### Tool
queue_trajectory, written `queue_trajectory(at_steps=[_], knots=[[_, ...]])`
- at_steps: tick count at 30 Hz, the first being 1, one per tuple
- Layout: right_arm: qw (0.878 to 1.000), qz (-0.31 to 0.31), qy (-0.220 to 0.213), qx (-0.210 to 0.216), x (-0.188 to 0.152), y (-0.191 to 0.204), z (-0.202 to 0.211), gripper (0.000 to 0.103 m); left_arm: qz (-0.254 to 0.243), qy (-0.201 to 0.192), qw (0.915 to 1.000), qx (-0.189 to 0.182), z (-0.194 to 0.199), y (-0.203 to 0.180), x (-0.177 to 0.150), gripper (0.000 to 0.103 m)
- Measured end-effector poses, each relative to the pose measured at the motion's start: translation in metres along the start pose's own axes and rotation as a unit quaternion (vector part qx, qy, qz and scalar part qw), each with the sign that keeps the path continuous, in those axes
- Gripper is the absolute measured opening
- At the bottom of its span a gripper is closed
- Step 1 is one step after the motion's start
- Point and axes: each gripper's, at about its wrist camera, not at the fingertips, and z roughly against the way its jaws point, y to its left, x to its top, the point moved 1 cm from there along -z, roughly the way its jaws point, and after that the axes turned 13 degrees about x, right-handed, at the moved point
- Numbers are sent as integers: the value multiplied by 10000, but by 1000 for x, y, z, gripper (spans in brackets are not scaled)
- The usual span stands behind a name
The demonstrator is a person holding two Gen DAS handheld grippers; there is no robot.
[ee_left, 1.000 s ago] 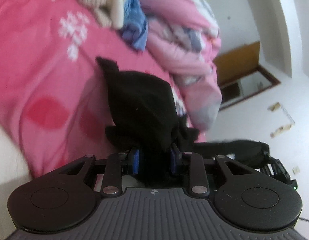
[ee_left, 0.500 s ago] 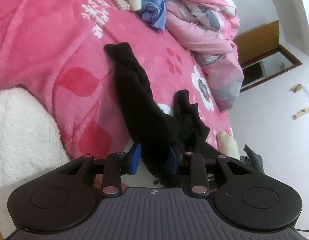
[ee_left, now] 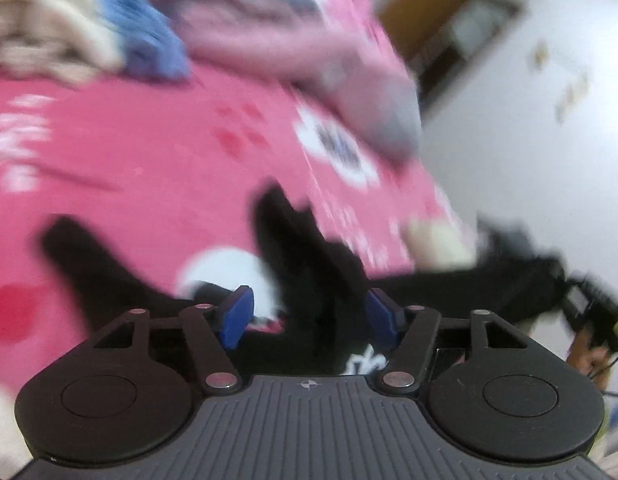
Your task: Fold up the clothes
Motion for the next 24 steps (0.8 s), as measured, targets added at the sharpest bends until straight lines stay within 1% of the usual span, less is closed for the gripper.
queue_trajectory(at_steps=[2, 3, 4, 5, 6, 7, 8, 9, 10, 12, 14, 15, 17, 19, 21, 24], knots=[[10000, -70, -54, -22, -3, -1, 10, 6, -507, 381, 9979, 145, -38, -27, 7, 65], [9999, -98, -90, -24, -4, -2, 16, 6, -694, 528, 9957, 304, -55, -38, 10, 65], [9998, -126, -126, -26, -4, -2, 21, 6, -836, 639, 9931, 509, -69, -45, 12, 62], [9998, -114, -150, -40, -5, -2, 25, 6, -953, 752, 9900, 717, -82, -51, 13, 54], [9998, -91, -170, -57, -5, -2, 28, 6, -1018, 822, 9882, 800, -92, -54, 16, 46], [9998, -82, -175, -71, -6, -2, 30, 6, -1012, 822, 9883, 786, -95, -54, 17, 32], [9998, -76, -175, -84, -5, -2, 32, 6, -899, 795, 9902, 716, -95, -52, 20, 21], [9998, -82, -163, -113, -5, -3, 32, 6, -740, 753, 9924, 631, -92, -48, 24, 17], [9997, -94, -155, -133, -5, -5, 31, 6, -547, 653, 9948, 553, -86, -43, 29, 15], [9997, -159, -151, -121, -4, -10, 26, 6, -99, 361, 9986, 379, -69, -28, 38, 13], [9996, -255, -143, -68, -1, -15, 18, 6, 379, 44, 9990, 220, -48, -12, 49, 11], [9996, -261, -115, -22, 0, -17, 12, 6, 526, -152, 9983, 193, -38, -5, 54, 11], [9997, -216, -42, 80, 5, -16, -3, 6, 687, -631, 9954, 214, -14, 5, 65, 8], [9998, -85, -24, 182, 12, -12, -21, 6, 797, -1023, 9915, 144, 7, 10, 77, 8], [9995, -28, -49, 307, 19, -8, -40, 6, 984, -1315, 9864, 5, 21, 19, 89, 8], [9986, -37, -66, 523, 29, -4, -67, 6, 1158, -1659, 9793, -96, 35, 27, 98, 8]])
